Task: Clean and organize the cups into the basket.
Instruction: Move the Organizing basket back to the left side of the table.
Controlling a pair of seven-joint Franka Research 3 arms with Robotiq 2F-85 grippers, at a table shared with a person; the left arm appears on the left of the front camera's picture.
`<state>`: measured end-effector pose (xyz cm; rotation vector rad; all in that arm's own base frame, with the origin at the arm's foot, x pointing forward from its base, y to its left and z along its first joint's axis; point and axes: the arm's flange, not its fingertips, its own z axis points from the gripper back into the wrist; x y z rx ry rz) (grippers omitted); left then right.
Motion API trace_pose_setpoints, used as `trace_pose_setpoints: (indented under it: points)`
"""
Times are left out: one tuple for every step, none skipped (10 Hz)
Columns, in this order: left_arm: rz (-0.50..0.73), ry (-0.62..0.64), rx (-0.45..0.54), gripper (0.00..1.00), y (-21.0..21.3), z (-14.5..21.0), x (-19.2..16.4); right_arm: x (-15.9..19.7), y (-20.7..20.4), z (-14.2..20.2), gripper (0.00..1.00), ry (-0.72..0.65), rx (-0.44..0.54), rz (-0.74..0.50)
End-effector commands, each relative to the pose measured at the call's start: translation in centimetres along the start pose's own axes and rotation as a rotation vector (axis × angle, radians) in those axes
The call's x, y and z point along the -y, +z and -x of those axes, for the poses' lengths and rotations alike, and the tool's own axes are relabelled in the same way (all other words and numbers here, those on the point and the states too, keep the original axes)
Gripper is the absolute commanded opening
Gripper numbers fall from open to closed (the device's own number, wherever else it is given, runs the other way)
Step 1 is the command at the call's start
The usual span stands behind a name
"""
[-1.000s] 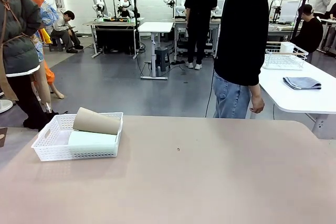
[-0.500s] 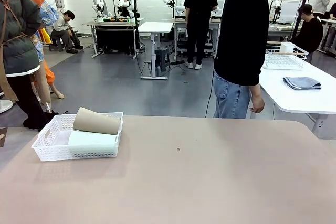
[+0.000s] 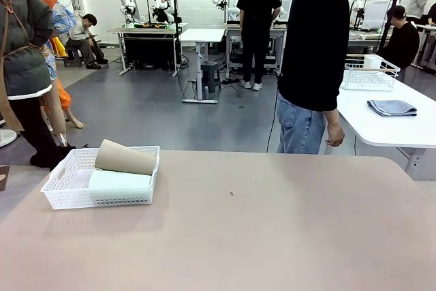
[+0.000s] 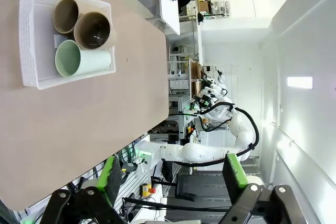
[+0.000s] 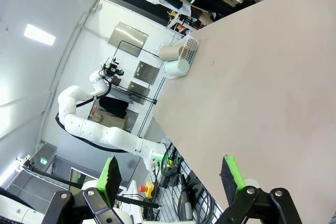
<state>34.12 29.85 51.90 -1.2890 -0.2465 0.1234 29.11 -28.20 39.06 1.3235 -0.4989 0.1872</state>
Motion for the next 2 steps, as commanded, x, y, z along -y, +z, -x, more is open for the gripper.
trace_pose_setpoints:
  points:
    - [0.005,0.014,-0.002,1.0,0.13,0.14,0.15,0.07,0.01,0.09,1.0,0.015,0.001,0.0]
    - [0.005,0.014,-0.002,1.0,0.13,0.14,0.15,0.07,0.01,0.09,1.0,0.015,0.001,0.0]
